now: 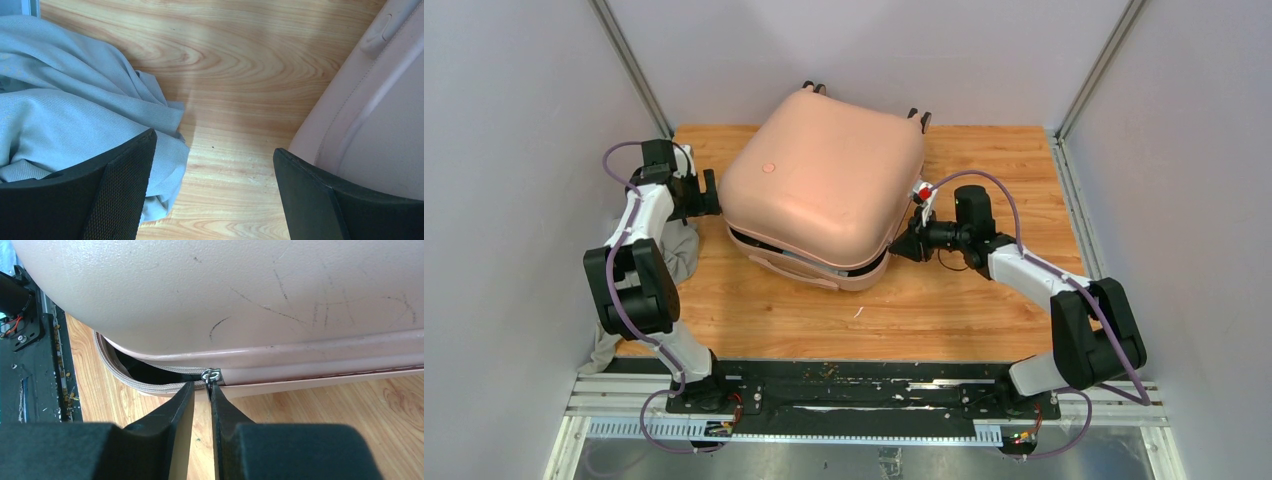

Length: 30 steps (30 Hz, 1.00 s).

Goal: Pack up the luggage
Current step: Zip the luggage at the corner of the board.

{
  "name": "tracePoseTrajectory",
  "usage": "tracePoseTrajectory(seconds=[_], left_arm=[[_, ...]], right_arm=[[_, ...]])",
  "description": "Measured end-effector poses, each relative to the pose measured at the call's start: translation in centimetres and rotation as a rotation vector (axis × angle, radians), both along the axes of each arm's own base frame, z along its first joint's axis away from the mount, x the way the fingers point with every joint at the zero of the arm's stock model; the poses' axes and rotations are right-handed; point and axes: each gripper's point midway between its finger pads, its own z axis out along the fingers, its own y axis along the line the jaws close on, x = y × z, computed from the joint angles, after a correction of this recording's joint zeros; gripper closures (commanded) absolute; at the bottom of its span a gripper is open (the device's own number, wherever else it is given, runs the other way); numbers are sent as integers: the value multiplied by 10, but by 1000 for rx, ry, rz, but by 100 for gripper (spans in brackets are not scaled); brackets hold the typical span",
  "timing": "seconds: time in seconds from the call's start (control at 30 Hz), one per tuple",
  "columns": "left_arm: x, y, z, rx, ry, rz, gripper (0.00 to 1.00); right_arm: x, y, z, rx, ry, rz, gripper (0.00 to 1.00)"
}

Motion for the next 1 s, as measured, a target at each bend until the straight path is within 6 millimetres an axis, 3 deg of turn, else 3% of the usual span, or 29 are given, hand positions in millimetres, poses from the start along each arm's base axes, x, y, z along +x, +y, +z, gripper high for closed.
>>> tracePoseTrajectory(seconds=[0.2, 0.8, 1.0], left_arm=[[-2, -1, 3, 2, -7, -1, 9], [-3, -2, 5, 1, -12, -5, 11], [-5, -8, 10, -13, -29, -20, 14]], right_arm=[[1, -2, -2, -15, -1, -5, 100], [3, -4, -2, -23, -13, -28, 100], [-9, 1, -2, -36, -41, -34, 100]])
